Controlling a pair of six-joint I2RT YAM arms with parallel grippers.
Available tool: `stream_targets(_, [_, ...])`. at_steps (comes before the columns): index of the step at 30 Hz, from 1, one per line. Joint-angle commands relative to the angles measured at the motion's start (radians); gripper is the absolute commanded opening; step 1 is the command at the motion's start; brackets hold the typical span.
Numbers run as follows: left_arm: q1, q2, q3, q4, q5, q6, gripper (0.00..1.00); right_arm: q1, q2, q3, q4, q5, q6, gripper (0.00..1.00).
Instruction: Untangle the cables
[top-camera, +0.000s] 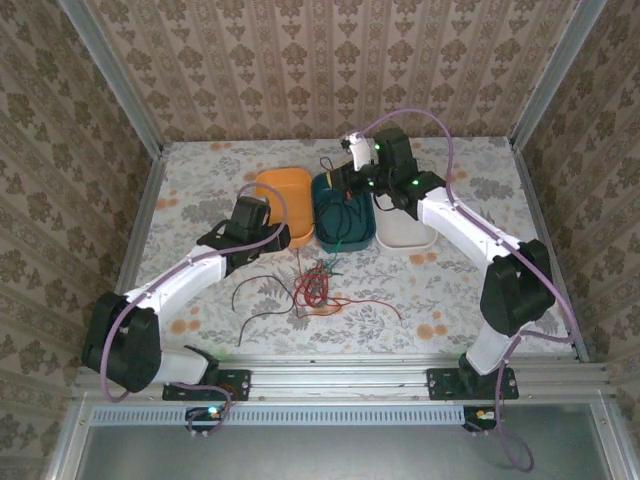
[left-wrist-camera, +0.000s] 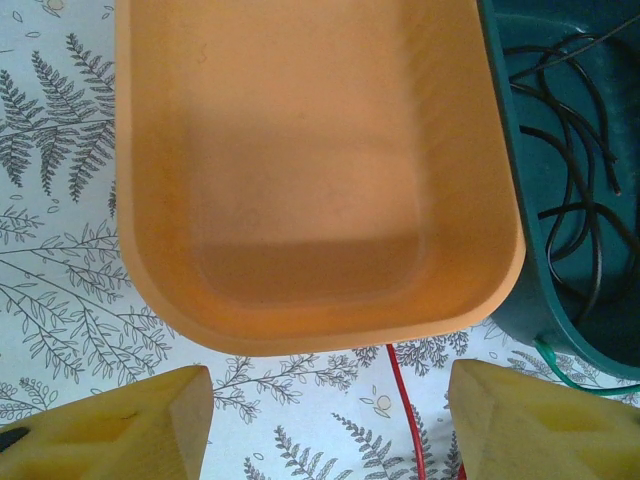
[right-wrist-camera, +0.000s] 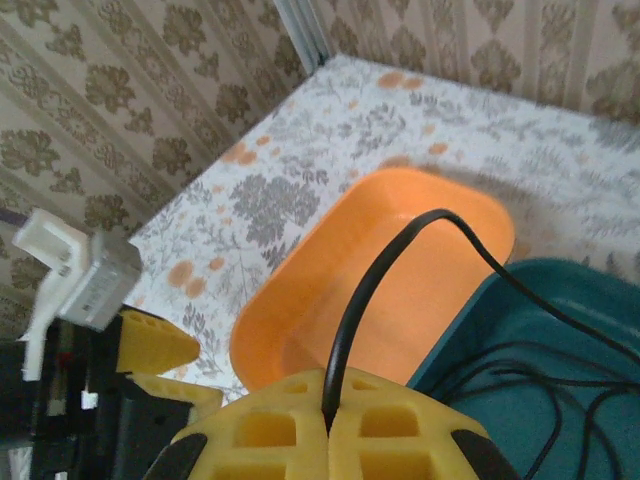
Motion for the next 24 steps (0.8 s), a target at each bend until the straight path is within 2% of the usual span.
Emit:
stream_targets(1, [-0.008, -0.001, 0.026, -0.007, 0.008, 0.01, 0.64, -0.019, 0.052, 0.03, -0.056, -0.036, 0.057, 0.0])
stream_targets(8, [-0.008, -0.013, 0.013, -0.013, 0.0, 0.015, 0.65, -0.056, 0.153, 0.046, -0.205, 0.136, 0.039, 0.0])
stream_targets(15, [-0.011, -0.016, 0.009, -0.004, 0.0, 0.004, 0.65, -0.083, 0.273, 0.12, -0.322, 0.232, 0.033, 0.0])
stream_targets(20, [-0.013, -0.016, 0.012, -0.009, -0.002, 0.003, 0.64, -0.081, 0.367, 0.226, -0.403, 0.338, 0.024, 0.0])
stream_targets(24, [-0.013, -0.013, 0.015, -0.016, -0.006, 0.005, 0.64, -0.071, 0.438, 0.312, -0.478, 0.369, 0.007, 0.0])
